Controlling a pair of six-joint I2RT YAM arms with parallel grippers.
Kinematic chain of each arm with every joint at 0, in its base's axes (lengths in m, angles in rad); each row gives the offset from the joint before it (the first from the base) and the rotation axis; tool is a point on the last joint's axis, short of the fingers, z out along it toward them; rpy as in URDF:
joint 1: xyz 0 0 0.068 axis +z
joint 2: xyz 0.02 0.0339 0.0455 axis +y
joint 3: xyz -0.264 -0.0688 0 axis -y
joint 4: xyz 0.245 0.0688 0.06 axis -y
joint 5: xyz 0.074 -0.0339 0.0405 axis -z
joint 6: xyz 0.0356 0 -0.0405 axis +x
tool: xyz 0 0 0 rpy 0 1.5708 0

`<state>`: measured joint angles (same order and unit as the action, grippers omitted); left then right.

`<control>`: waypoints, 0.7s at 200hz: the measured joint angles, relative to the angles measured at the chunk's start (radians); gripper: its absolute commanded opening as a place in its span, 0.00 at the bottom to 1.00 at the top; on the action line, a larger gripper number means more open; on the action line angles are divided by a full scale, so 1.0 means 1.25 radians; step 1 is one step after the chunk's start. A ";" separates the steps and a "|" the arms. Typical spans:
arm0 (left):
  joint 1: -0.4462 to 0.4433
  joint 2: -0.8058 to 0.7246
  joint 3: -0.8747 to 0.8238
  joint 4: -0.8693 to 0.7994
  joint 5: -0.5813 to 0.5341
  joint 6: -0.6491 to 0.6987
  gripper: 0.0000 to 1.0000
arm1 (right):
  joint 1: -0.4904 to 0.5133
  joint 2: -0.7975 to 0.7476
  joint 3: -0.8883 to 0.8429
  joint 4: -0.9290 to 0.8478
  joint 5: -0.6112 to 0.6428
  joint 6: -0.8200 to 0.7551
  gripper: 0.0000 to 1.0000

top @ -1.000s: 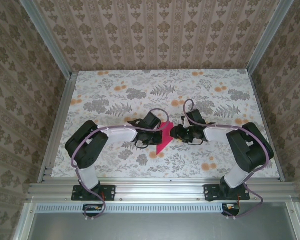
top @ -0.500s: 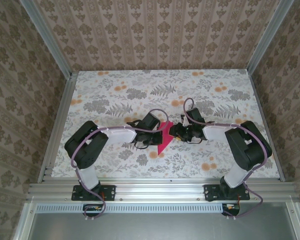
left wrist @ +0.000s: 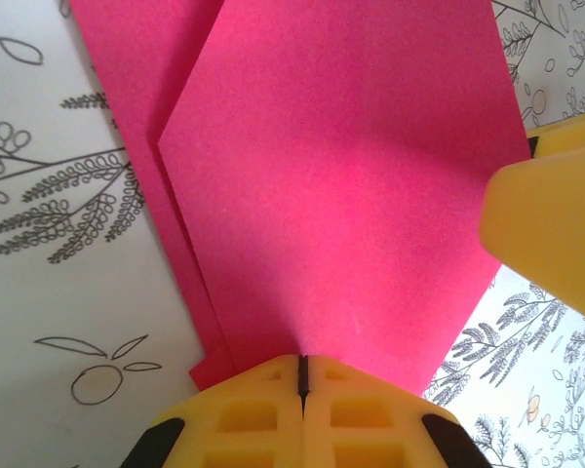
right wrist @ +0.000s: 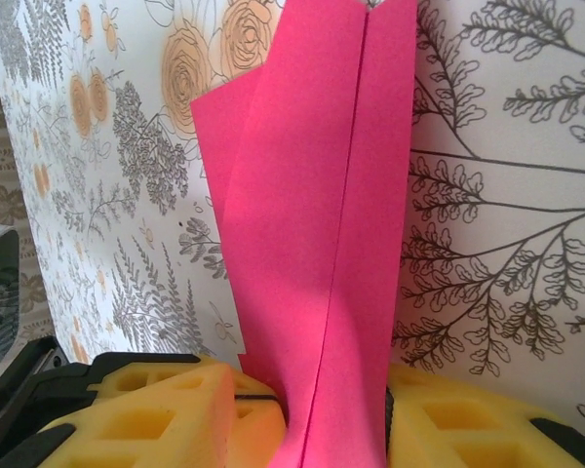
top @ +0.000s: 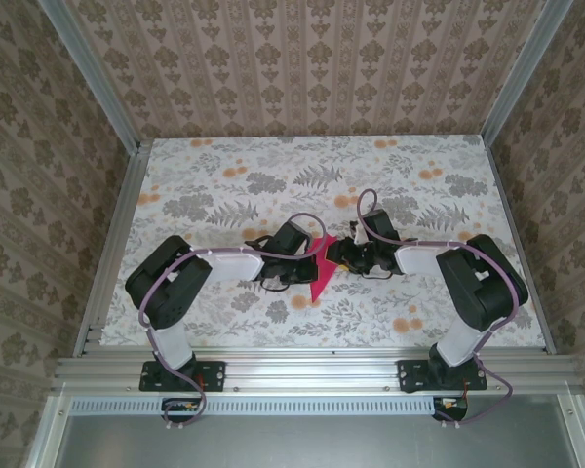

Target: Fold a paper plane with a square sheet of paper (pick it up from the middle)

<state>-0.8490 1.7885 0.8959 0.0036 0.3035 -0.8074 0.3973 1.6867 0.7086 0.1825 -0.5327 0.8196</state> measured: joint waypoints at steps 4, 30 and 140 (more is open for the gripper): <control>0.000 0.000 -0.002 0.004 0.001 -0.001 0.00 | 0.000 0.000 -0.001 0.001 0.000 0.000 0.41; 0.000 0.000 -0.018 0.040 0.012 -0.016 0.00 | 0.002 0.005 -0.003 0.008 -0.003 0.000 0.39; 0.002 -0.008 -0.083 0.164 0.040 -0.070 0.00 | 0.022 0.038 -0.003 0.049 -0.027 -0.001 0.28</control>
<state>-0.8471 1.7790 0.7925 0.2089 0.3538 -0.8944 0.4248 1.7348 0.7048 0.2443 -0.5663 0.8188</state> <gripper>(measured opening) 0.051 0.289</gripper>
